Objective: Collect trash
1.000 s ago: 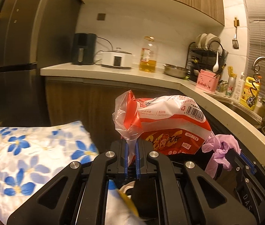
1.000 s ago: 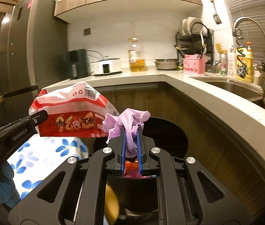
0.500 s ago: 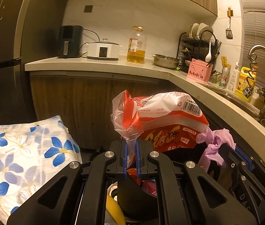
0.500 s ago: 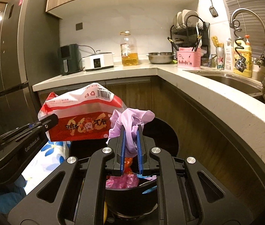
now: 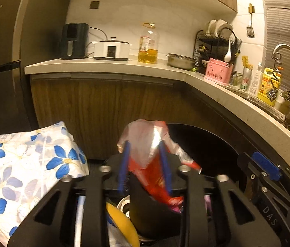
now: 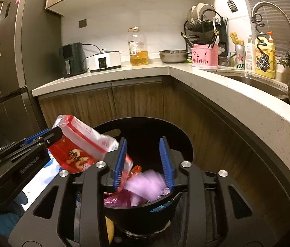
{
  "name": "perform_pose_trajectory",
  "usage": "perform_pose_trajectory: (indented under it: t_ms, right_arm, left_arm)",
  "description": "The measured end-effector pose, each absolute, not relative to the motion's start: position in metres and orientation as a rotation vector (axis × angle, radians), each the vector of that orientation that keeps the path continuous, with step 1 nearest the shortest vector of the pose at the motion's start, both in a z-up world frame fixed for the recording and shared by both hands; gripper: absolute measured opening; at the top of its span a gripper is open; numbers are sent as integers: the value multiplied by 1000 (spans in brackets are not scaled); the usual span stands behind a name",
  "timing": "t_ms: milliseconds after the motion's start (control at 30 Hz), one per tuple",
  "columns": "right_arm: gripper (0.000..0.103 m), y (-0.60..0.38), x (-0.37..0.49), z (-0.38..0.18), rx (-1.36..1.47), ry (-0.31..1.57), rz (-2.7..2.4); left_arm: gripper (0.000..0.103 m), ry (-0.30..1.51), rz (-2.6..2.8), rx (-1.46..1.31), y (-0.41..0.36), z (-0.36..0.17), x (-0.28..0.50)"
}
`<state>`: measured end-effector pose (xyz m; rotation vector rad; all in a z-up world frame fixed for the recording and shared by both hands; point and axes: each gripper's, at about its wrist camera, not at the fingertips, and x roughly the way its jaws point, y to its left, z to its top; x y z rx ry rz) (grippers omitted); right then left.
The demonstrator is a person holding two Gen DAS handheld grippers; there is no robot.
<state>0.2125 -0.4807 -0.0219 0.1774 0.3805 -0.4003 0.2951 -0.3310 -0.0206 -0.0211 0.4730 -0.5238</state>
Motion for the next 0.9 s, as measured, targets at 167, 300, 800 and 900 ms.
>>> perform_pose_trajectory:
  t_ms: [167, 300, 800, 900]
  right_arm:
    - [55, -479, 208, -22, 180, 380, -417]
    - [64, -477, 202, -21, 185, 380, -425]
    - [92, -432, 171, -13, 133, 410, -421]
    - [94, -422, 160, -12, 130, 421, -420]
  left_arm:
    - [65, 468, -501, -27, -322, -19, 294]
    - [78, 467, -489, -34, -313, -17, 291]
    - [97, 401, -372, 78, -259, -10, 235]
    - [97, 410, -366, 72, -241, -11, 223]
